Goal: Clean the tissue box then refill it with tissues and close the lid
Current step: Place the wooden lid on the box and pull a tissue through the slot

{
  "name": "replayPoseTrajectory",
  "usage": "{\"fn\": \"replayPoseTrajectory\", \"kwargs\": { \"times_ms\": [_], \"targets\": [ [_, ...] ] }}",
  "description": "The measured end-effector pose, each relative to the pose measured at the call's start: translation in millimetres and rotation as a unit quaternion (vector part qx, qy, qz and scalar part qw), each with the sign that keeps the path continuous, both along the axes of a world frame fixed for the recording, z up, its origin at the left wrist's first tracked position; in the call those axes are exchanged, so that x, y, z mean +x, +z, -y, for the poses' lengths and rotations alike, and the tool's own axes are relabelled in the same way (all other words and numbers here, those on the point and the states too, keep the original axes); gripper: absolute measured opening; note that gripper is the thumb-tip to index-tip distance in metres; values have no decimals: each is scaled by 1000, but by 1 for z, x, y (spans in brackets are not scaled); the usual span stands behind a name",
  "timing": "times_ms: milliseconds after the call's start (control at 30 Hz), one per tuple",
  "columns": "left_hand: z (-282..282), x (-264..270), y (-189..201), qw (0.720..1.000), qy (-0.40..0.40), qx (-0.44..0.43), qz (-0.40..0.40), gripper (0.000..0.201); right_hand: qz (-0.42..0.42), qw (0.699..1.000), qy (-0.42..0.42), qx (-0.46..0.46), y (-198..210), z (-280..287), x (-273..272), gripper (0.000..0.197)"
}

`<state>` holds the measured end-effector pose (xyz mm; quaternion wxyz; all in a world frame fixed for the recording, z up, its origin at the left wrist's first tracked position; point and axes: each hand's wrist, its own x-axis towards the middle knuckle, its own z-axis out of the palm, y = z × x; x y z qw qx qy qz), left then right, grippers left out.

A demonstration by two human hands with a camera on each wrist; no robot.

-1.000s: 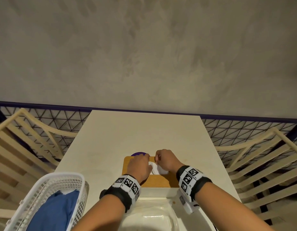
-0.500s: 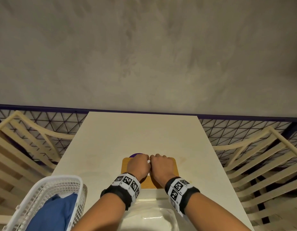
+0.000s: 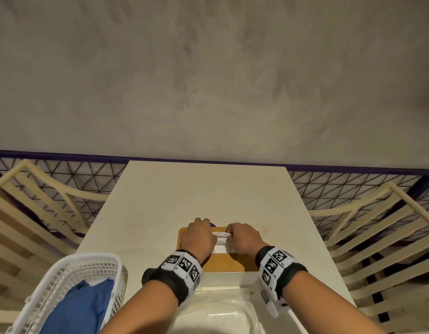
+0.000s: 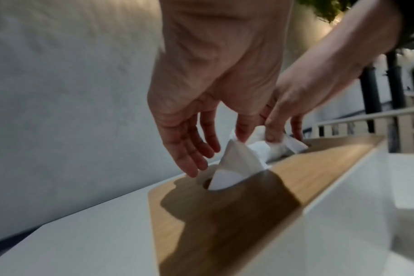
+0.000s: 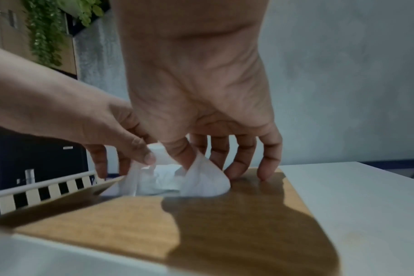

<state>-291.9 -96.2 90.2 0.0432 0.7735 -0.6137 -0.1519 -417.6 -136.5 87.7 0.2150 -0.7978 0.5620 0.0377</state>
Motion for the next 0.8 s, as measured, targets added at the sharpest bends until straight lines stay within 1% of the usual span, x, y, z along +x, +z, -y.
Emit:
{"fn": "replayPoseTrajectory", "kwargs": {
  "times_ms": [33,67,100,133,200,267,400,500,533,600,667,700,733,800],
  "targets": [
    [-3,-2,-3,1000,-11,10,24,45,-10,1000,-4,-10,-3,-2,1,19],
    [-5,-3,-6,999,-16,28,36,49,-25,999,-6,-22,-6,-4,2,25],
    [-5,-4,-9,998,-15,46,39,47,-39,999,-5,-33,-9,-6,2,31],
    [-4,-4,-10,997,-15,60,43,40,-49,998,-5,-48,-11,-8,2,33],
    [-2,0,-8,995,-19,78,60,30,-62,996,-11,-67,-13,-10,1,28],
    [0,6,-5,994,-34,85,62,29,-64,996,-13,-57,-12,-7,-4,24],
    [0,16,1,994,-65,84,38,30,-24,999,-29,0,-1,5,-20,25],
    [2,19,0,994,-62,84,17,27,19,999,-34,25,3,9,-27,26],
    [1,18,-1,995,-59,79,10,26,37,998,-37,30,2,9,-28,29],
    [2,18,-3,996,-62,69,8,27,53,997,-31,54,0,5,-27,44],
    [3,16,-3,996,-70,58,9,29,23,998,7,52,-3,-3,-24,62],
    [3,15,-2,996,-73,54,7,30,7,999,24,24,-5,-6,-22,64],
    [4,14,-2,996,-77,50,3,31,-3,999,38,-19,-8,-9,-20,58],
    [4,13,-3,995,-83,48,-8,31,-2,994,55,-90,-10,-9,-18,30]
  ]
}}
